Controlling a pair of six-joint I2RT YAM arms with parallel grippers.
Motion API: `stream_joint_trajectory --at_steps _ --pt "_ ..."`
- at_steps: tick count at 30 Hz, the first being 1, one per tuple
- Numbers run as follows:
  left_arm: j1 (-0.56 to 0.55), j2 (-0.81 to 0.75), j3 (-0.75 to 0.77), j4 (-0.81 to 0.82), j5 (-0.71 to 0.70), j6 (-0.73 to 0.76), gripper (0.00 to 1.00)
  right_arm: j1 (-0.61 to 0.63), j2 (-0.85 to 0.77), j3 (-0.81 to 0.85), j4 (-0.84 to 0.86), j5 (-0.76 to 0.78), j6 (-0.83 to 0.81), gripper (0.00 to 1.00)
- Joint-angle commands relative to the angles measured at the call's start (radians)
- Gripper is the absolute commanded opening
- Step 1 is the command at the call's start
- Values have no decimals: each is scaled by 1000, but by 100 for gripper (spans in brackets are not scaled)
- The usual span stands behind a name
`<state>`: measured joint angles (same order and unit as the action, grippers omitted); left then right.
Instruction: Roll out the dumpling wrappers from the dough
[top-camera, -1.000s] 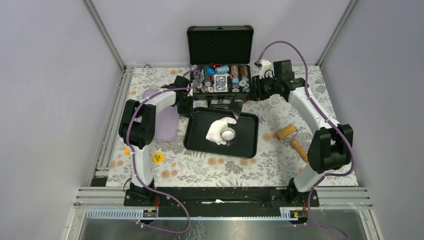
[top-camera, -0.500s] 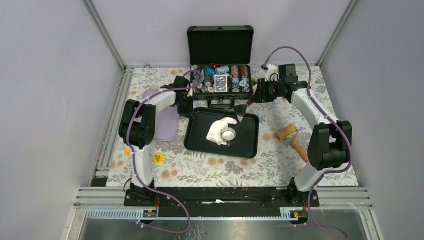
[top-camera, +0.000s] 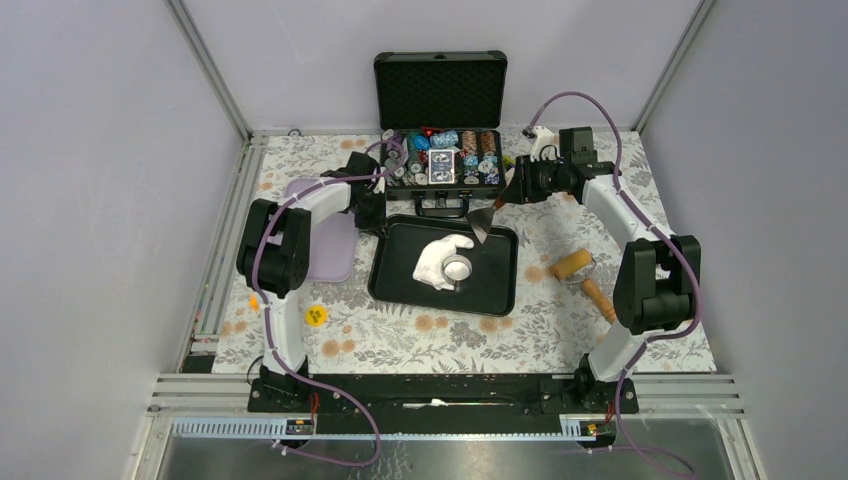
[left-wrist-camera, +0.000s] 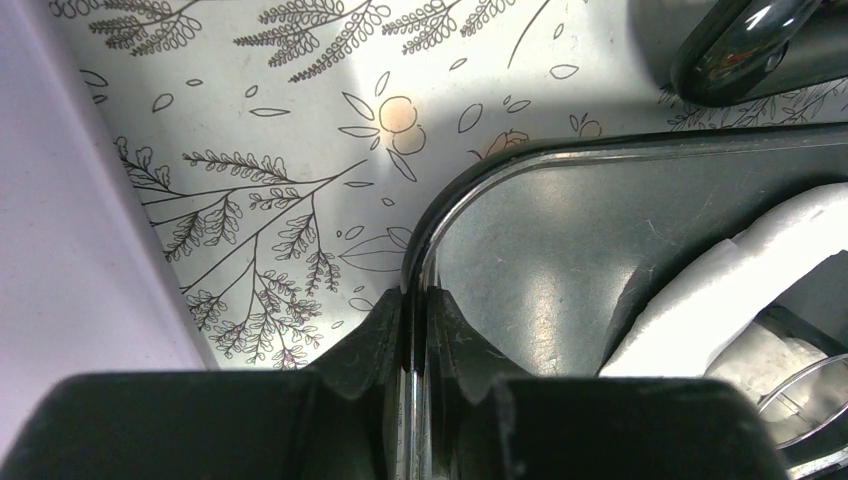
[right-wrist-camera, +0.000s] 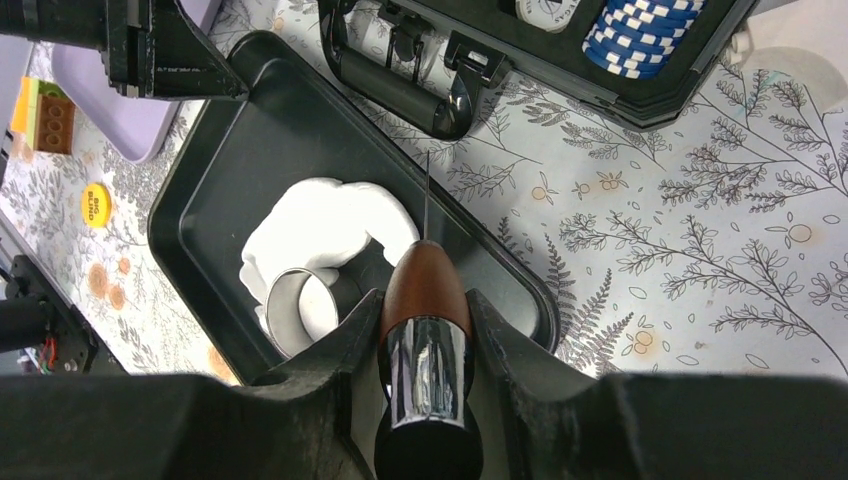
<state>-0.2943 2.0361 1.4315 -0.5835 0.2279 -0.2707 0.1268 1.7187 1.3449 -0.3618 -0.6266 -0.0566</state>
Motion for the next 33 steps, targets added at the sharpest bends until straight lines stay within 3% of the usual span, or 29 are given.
stream_joint_trajectory --at_steps 1,6,12,29,33 --pt "-11 -14 -33 -32 11 -16 0 11 -14 34 -83 -42 -108 0" --pt "-11 -18 -36 -29 1 -22 0 -7 -86 83 -224 -41 -175 0" --pt "-11 -14 -35 -26 5 -25 0 -8 -120 47 -272 -38 -242 0" --pt "-11 -27 -42 -23 26 -25 0 -7 91 230 -378 2 -260 0" --pt "-11 -24 -40 -22 32 -25 0 -2 156 282 -423 -64 -286 0"
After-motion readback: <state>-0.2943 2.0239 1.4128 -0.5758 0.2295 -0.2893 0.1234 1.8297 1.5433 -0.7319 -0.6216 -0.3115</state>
